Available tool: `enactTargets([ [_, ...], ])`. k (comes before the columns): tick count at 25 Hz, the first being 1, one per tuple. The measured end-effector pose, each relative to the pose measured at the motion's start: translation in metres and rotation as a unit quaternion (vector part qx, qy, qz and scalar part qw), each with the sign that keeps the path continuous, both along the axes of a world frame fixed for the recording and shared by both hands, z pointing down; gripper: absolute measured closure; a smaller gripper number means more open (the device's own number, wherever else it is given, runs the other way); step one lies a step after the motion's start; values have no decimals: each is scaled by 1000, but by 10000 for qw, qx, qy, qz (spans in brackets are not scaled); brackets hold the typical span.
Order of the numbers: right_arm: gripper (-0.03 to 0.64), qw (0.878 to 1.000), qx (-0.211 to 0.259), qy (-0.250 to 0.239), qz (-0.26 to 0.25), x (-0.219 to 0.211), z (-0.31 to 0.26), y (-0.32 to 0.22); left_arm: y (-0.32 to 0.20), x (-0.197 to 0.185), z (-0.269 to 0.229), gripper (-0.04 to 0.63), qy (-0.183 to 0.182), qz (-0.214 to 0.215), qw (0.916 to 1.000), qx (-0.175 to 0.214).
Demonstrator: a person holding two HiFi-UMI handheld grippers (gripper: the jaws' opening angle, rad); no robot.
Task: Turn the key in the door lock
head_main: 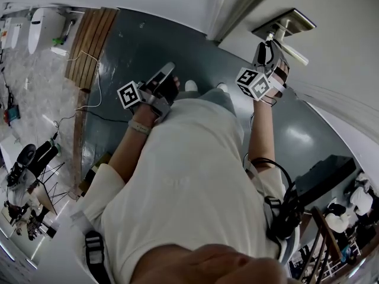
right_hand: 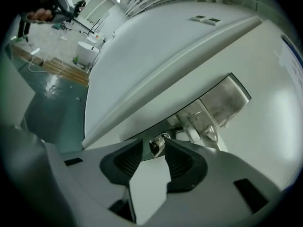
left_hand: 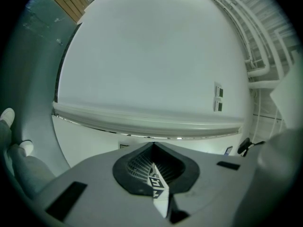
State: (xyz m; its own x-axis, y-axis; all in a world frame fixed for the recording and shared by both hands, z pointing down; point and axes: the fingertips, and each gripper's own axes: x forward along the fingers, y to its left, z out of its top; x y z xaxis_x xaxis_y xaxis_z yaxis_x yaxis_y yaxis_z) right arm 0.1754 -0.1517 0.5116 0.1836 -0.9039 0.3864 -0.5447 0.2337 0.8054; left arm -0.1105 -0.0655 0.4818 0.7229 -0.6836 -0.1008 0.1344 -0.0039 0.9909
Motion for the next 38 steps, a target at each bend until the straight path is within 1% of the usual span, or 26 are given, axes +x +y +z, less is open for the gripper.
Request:
enactTargets([
  [2, 482, 9996, -13, 257, 84, 5, 3, -8, 0, 1, 0, 588, 7, -6, 10000, -18],
  [4, 482, 9992, 6, 359, 173, 8, 5, -15, 0, 1, 0, 588, 8, -8, 10000, -29],
  [9, 483, 9987, 238, 331, 300, 10, 3, -19, 1, -1, 1, 588, 33, -45, 10000, -57],
  [10, 488, 9986, 285, 290, 332, 11, 2, -19, 2, -1, 2, 588, 38, -52, 10000, -65],
  [11, 510, 9985, 333, 219, 374, 12, 0, -19, 2, -1, 2, 588, 43, -56, 9999, -74],
  [12, 540, 9983, 377, 101, 425, 13, -2, -19, 1, -1, 3, 588, 49, -59, 9999, -83],
  [14, 549, 9971, 448, -293, 533, 15, -5, -20, 1, -1, 3, 588, 60, -62, 9999, -93],
  [16, 551, 9933, 497, -797, 667, 16, -6, -20, 1, 0, 4, 588, 61, -55, 9999, -94],
  [20, 551, 9760, 548, -1883, 945, 18, -8, -19, 1, 0, 2, 588, 71, -55, 9999, -93],
  [22, 552, 9632, 615, -2406, 1029, 19, -9, -18, 1, 0, 2, 588, 70, -58, 9999, -99],
  [25, 555, 9331, 785, -3318, 1141, 20, -11, -18, 1, 0, 2, 588, 63, -65, 9999, -113],
  [27, 557, 9140, 854, -3768, 1238, 22, -10, -16, 2, -1, 2, 588, 59, -85, 9999, -126],
  [28, 558, 9018, 879, -4030, 1290, 23, -9, -15, 2, -2, 2, 588, 55, -96, 9999, -132],
  [29, 562, 8855, 900, -4354, 1347, 24, -9, -15, 2, -3, 2, 588, 48, -104, 9998, -133],
  [31, 565, 8453, 924, -5057, 1456, 25, -9, -15, 2, -5, 2, 588, 37, -112, 9998, -127],
  [34, 568, 7849, 930, -5924, 1561, 25, -9, -15, 2, -5, 2, 588, 44, -102, 9998, -142],
  [35, 569, 7607, 933, -6225, 1586, 25, -9, -16, 1, -4, 2, 588, 44, -97, 9998, -147],
  [36, 569, 7329, 936, -6545, 1605, 25, -9, -16, 1, -4, 2, 588, 45, -96, 9998, -149],
  [37, 571, 7020, 939, -6872, 1618, 24, -9, -17, 1, -3, 2, 588, 49, -98, 9998, -149],
  [38, 572, 6681, 943, -7199, 1628, 24, -9, -17, 1, -3, 2, 588, 52, -100, 9998, -148],
])
